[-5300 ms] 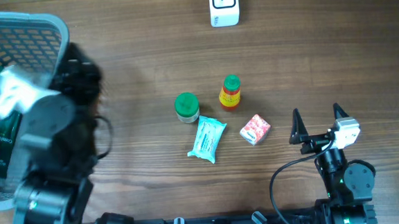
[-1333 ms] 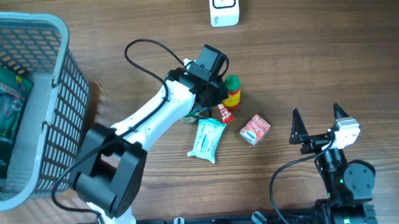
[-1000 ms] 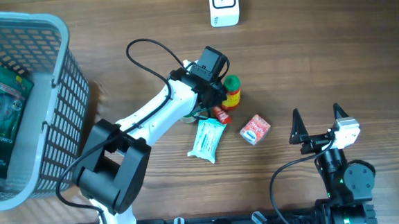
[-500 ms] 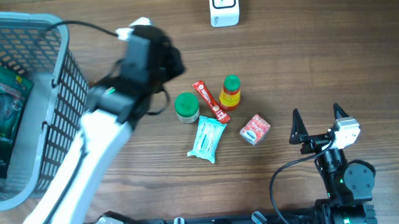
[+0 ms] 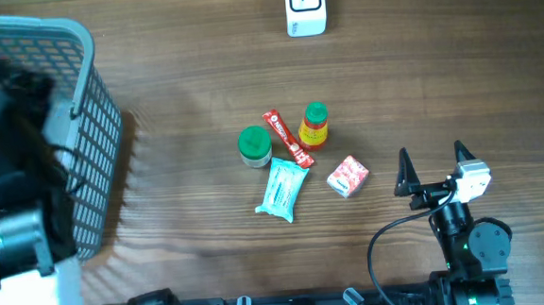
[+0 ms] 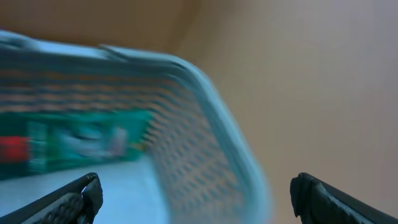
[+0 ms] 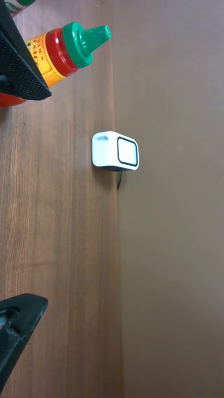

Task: Scan the item barcode
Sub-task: 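Reach the left gripper into the basket and grasp the green glove bag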

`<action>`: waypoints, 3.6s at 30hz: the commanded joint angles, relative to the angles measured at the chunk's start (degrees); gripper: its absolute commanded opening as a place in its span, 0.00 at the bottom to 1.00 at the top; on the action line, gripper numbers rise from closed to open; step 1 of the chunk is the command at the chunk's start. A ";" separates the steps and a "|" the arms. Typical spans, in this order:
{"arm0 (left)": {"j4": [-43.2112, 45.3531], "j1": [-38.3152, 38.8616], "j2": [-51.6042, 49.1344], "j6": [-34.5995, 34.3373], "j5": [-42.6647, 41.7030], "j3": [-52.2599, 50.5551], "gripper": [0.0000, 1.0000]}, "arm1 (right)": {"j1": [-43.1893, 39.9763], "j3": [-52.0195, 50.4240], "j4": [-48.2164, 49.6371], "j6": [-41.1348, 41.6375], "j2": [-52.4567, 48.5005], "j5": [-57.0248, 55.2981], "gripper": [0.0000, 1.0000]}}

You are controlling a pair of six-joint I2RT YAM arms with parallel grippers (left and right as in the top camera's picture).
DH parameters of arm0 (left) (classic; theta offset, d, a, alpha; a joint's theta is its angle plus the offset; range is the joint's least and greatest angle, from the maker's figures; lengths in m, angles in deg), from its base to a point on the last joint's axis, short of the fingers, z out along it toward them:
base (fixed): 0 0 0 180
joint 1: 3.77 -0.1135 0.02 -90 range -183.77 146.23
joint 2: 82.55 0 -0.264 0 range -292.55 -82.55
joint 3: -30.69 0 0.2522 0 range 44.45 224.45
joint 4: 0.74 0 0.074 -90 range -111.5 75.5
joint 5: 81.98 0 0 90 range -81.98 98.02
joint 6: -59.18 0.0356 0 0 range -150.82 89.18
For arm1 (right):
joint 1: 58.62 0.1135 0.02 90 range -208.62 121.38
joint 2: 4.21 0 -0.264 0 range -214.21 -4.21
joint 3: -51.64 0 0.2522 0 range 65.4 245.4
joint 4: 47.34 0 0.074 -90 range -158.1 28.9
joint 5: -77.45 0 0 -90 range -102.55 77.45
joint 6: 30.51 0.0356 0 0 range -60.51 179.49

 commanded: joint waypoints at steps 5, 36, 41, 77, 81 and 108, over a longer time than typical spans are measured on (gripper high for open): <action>-3.63 -15.96 -8.70 0.26 -7.48 0.09 1.00 | 0.24 -0.07 0.31 -0.79 0.46 -0.13 1.00; 2.45 -27.04 -32.74 84.72 -30.01 -0.02 1.00 | 0.24 -0.07 0.31 -0.76 0.46 -0.11 1.00; 6.12 -27.04 -37.24 84.74 -29.14 -0.02 1.00 | 0.24 -0.07 0.31 -0.81 0.46 -0.11 1.00; 5.38 -29.77 -43.39 83.60 -38.23 -0.02 1.00 | 0.24 -0.07 0.31 -0.79 0.46 -0.11 1.00; 1.60 -29.27 -45.16 82.03 -45.83 -0.24 1.00 | 0.24 -0.07 0.31 -0.79 0.46 -0.13 1.00; 5.14 -28.63 -43.52 76.24 -43.06 -3.23 0.04 | 0.24 -0.07 0.28 -0.79 0.46 -0.11 1.00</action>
